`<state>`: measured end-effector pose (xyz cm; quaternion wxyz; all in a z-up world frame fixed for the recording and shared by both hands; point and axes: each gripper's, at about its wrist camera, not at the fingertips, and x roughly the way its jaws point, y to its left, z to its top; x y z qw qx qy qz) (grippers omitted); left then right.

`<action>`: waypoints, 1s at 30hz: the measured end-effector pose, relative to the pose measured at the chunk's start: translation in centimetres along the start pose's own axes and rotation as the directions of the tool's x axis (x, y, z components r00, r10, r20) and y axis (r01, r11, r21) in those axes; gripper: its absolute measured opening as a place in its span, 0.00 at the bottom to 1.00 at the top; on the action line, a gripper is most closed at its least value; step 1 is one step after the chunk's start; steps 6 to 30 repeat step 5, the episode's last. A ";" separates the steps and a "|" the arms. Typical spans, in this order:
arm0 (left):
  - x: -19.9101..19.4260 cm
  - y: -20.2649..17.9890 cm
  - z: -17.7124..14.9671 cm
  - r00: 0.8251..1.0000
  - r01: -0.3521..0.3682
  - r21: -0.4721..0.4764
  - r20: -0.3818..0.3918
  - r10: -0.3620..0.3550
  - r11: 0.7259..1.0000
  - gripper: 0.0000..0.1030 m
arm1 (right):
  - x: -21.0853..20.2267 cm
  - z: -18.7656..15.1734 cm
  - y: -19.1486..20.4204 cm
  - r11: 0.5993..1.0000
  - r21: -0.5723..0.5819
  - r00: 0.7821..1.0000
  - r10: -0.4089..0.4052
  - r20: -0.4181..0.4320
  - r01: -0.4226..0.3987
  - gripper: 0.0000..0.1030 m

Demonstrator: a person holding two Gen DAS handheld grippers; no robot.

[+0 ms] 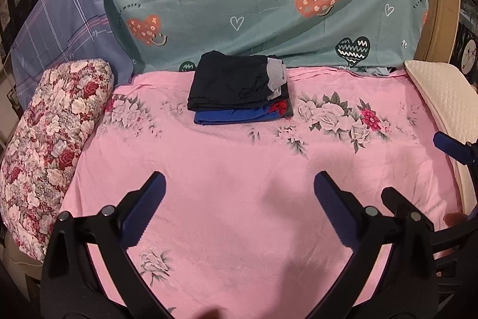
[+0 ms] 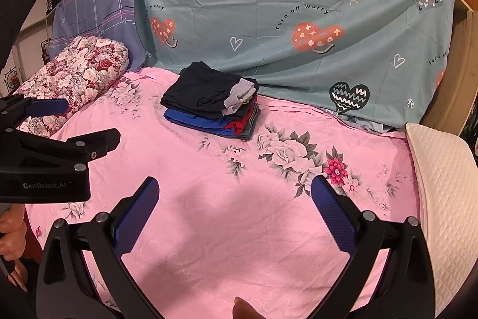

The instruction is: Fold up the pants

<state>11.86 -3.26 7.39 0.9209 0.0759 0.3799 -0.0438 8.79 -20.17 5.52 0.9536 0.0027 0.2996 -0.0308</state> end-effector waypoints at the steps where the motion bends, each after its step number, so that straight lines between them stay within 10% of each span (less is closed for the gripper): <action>1: 0.1 0.2 0.1 1.000 0.017 -0.009 -0.002 -0.017 1.000 0.98 | 0.1 0.1 0.0 1.000 0.003 1.000 0.002 -0.001 -0.002 0.99; 30: 0.5 0.1 0.2 1.000 0.004 0.000 -0.003 -0.004 1.000 0.98 | 0.3 0.3 -0.1 1.000 0.004 1.000 0.003 -0.001 -0.003 0.99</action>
